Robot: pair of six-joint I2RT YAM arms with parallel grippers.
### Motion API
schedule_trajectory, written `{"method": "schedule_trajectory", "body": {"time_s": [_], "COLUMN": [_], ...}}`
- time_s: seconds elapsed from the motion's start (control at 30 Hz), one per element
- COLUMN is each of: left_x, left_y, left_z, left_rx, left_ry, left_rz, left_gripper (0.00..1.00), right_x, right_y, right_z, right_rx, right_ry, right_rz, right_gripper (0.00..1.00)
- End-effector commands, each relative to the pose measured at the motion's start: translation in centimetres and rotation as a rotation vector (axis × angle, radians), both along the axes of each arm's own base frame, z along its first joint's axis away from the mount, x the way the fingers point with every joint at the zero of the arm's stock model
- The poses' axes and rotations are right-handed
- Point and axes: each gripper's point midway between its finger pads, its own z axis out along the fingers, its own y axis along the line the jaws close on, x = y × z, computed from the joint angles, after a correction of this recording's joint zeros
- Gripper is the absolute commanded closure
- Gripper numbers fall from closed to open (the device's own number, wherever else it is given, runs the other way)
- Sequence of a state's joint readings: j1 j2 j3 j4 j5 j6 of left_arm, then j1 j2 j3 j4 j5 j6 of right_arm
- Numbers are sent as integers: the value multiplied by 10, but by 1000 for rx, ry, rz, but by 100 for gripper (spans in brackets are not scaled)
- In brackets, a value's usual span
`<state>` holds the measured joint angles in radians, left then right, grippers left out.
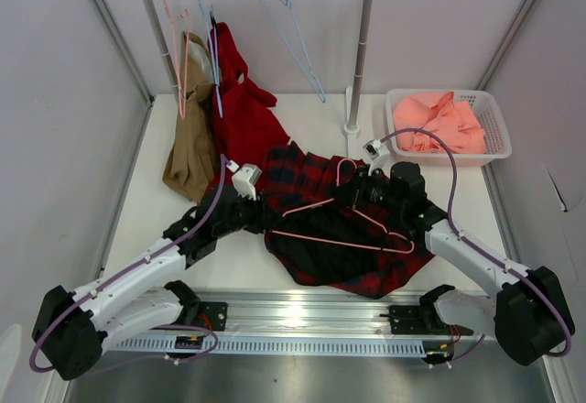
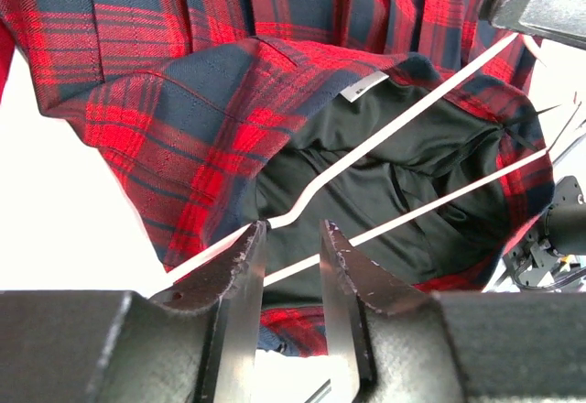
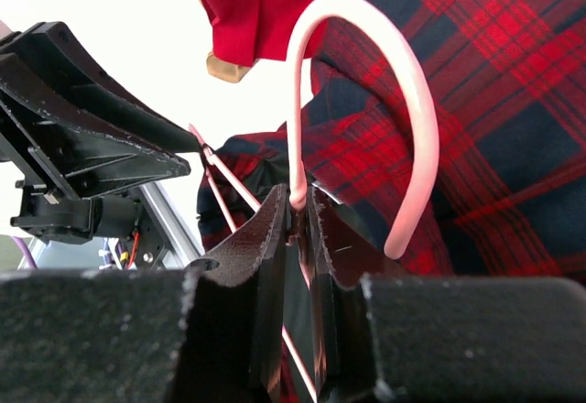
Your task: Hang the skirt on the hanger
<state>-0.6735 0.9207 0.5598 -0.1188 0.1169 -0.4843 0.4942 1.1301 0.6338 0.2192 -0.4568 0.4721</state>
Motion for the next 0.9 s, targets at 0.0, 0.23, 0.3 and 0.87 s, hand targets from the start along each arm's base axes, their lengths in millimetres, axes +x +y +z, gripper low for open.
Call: {"method": "schedule_trajectory", "body": {"time_s": [0.0, 0.23, 0.3, 0.87], "left_x": [6, 6, 7, 20], "left_y": [-9, -9, -9, -79], "left_z": [28, 30, 34, 82], "left_rx": [-34, -26, -26, -55], "left_ry": [-65, -65, -74, -188], "left_rz": [-37, -38, -39, -427], "left_gripper": [66, 66, 66, 34], "right_x": [3, 5, 4, -13], "right_y": [11, 19, 19, 25], "right_z": [17, 21, 23, 39], "right_rx": [62, 76, 80, 141], "right_ry": [-54, -68, -71, -119], "right_rz": [10, 15, 15, 75], "right_gripper": [100, 100, 100, 100]}}
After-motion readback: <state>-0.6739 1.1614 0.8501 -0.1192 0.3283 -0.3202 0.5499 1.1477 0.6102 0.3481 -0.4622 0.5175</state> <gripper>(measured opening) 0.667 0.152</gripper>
